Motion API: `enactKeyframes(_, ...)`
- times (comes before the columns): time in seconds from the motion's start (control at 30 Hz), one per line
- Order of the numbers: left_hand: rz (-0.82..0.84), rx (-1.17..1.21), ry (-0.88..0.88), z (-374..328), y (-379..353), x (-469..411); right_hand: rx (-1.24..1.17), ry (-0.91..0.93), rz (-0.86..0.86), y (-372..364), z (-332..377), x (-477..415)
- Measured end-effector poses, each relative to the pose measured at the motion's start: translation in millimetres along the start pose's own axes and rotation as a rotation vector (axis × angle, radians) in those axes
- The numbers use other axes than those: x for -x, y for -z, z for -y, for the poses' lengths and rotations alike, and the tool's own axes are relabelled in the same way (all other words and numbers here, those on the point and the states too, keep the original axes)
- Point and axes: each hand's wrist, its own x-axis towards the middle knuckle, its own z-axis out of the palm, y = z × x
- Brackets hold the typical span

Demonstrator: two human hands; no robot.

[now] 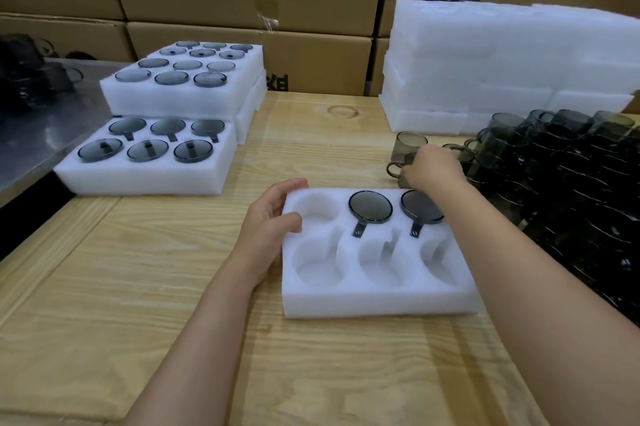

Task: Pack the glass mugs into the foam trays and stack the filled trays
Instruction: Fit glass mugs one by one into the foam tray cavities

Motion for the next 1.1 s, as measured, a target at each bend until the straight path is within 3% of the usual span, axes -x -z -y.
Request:
enactKeyframes(0.13, 0.017, 0.004, -0.021, 0, -1, 1, -0.105, 0.115, -0.134, 17, 6, 23)
enactKeyframes(0.27, 0.041, 0.040, -0.066, 2, 0, 1, -0.415, 0.362, -0.295, 34, 34, 69)
enactKeyframes(0.37, 0.076, -0.044, -0.157, 1, 1, 2, -0.579, 0.494, -0.205, 33, 62, 101)
enactKeyframes(0.43, 0.086, -0.038, -0.219, 1, 0, 1, -0.548, 0.596, -0.123, 27, 76, 113)
enactKeyframes(0.53, -0.054, -0.043, -0.243, 0, -4, 1, -0.440, 0.688, -0.009, 22, 87, 117)
enactKeyframes(0.63, -0.172, -0.043, -0.248, 1, -4, 0, -0.374, 0.696, 0.034, 24, 91, 113)
enactKeyframes(0.73, -0.219, -0.067, -0.296, 0, -4, 1, -0.475, 0.613, -0.031, 25, 90, 111)
enactKeyframes(0.8, -0.247, -0.110, -0.351, 0, -6, 1, -0.472, 0.554, 0.020, 24, 90, 112)
enactKeyframes(0.9, -0.234, -0.167, -0.413, -1, -8, 1, -0.398, 0.548, 0.144, 22, 91, 112)
enactKeyframes(1.1, -0.139, -0.200, -0.368, -1, -8, 3, -0.396, 0.562, 0.196, 29, 80, 104)
